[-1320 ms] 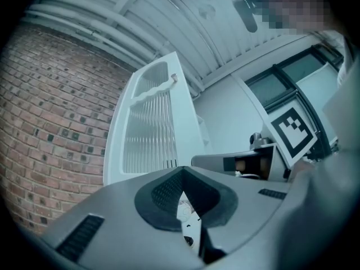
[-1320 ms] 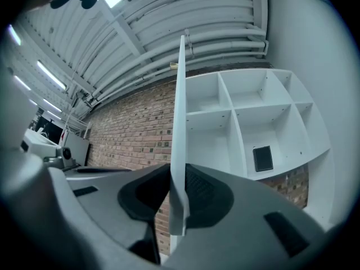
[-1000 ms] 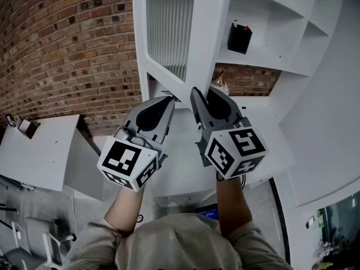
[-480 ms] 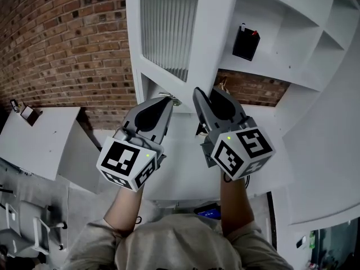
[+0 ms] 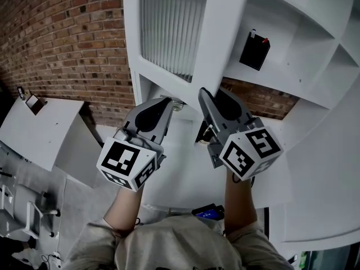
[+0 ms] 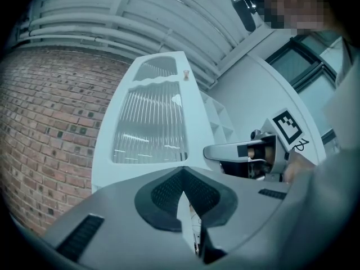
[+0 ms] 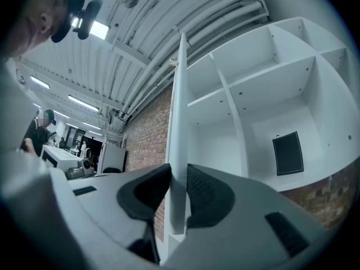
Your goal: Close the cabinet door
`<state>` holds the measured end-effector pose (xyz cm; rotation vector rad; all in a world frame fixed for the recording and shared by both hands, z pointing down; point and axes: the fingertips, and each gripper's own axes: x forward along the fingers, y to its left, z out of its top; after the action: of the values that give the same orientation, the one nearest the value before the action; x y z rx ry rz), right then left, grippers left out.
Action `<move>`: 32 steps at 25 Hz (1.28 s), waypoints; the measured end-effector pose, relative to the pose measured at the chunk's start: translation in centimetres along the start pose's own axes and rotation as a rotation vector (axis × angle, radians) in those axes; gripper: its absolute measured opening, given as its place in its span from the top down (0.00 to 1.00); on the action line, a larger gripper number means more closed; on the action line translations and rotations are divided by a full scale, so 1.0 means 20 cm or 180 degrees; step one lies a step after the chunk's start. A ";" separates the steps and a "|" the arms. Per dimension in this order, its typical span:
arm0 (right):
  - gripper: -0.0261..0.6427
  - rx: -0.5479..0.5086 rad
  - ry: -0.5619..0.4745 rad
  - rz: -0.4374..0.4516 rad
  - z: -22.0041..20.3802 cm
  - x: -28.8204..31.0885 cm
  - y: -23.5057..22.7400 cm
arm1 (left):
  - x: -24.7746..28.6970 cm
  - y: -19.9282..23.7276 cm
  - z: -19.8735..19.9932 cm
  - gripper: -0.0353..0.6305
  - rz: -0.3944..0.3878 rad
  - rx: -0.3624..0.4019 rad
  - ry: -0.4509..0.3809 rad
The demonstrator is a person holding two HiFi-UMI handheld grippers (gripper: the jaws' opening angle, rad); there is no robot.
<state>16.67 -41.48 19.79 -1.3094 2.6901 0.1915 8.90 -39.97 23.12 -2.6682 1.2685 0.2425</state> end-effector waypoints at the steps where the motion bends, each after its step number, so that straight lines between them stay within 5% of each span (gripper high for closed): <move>1: 0.82 0.0010 -0.0001 0.0030 0.00 0.00 -0.02 | 0.01 0.00 -0.01 0.94 0.0027 0.0009 0.0009; 18: 0.81 0.0042 -0.0014 0.0474 -0.03 0.07 -0.22 | 0.23 0.01 -0.06 0.94 0.0256 0.0115 0.0064; 32: 0.81 0.0082 0.0022 0.0708 -0.05 0.14 -0.36 | 0.44 0.01 -0.10 0.94 0.0205 0.0125 0.0086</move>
<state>20.52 -48.15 19.92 -1.0038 2.8302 0.1756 14.43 -47.18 23.08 -2.6094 1.3542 0.1891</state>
